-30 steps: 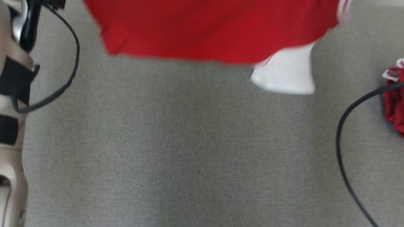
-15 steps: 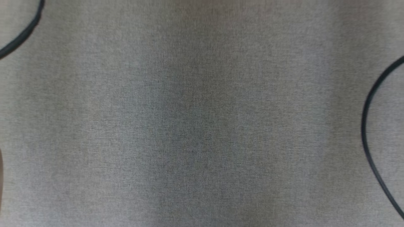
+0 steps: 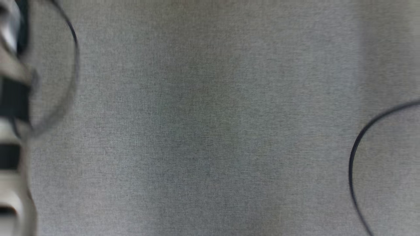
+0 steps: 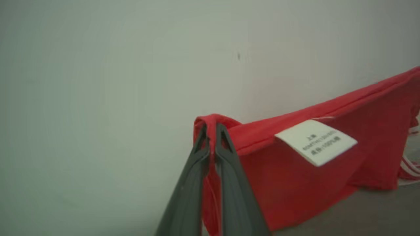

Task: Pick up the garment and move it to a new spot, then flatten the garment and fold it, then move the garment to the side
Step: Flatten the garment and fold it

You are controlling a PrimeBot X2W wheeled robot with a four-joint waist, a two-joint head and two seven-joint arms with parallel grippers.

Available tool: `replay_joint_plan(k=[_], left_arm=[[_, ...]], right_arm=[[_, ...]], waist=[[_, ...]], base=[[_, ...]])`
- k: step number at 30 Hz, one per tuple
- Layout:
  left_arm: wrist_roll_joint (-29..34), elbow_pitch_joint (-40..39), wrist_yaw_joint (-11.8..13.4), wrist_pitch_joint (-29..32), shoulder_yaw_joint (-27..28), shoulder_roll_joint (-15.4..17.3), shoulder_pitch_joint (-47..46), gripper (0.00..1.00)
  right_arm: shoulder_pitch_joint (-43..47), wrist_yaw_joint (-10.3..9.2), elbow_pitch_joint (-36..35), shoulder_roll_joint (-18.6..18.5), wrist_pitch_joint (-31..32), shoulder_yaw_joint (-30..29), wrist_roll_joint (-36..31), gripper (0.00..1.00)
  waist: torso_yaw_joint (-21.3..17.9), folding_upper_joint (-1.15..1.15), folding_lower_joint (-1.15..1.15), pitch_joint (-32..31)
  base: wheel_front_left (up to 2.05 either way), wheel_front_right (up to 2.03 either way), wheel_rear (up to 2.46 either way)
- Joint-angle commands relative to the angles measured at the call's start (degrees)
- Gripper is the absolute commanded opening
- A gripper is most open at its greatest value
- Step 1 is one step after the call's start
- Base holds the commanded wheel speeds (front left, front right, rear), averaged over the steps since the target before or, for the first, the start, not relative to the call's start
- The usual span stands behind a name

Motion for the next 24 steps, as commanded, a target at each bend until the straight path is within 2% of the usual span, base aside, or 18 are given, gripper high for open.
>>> replay_joint_plan(k=[1,3,4,8,13,16,24], left_arm=[[0.09,0.38,-0.49,-0.05,-0.06,0.16,3.69,0.0],[-0.75,-0.32,-0.74,-0.05,1.18,0.04,8.28,0.0],[-1.66,-0.56,-0.81,-0.06,2.79,-0.86,13.93,0.0],[-2.62,-1.42,-1.06,-0.05,6.49,-3.42,25.74,0.0],[-3.26,-0.52,-1.5,-0.06,10.41,-6.48,38.79,0.0],[-2.25,0.4,-1.65,-0.06,11.24,-7.11,45.43,0.0],[-1.17,0.68,-1.81,-0.06,14.38,-8.89,56.48,0.0]], right_arm=[[4.07,-0.02,0.32,-0.69,0.03,2.02,2.14,0.0],[9.22,-0.02,-1.07,-2.78,0.01,5.02,6.04,0.0],[15.59,-0.04,-2.48,-4.4,0.0,6.98,9.77,0.0],[28.45,-0.04,-4.99,-5.78,0.01,7.49,15.13,0.0],[43.95,-0.05,-7.81,-5.98,0.0,6.35,19.35,0.0],[51.91,-0.05,-8.23,-5.72,-0.01,7.29,21.34,0.0],[65.26,-0.05,-8.17,-5.59,-0.01,9.51,22.51,0.0]], waist=[[-0.52,-0.01,0.0,-2.18],[-1.18,-0.01,0.0,-3.51],[-1.55,-0.01,0.0,-5.19],[-2.05,-0.01,0.0,-9.05],[-3.03,-0.01,0.0,-14.53],[-4.04,-0.01,0.0,-17.5],[-6.23,-0.01,0.0,-23.28]], base=[[0.0,0.0,0.0],[0.0,0.0,0.0],[0.0,0.0,0.0],[0.0,0.0,0.0],[0.0,0.0,0.0],[0.0,0.0,0.0],[0.0,0.0,0.0]])
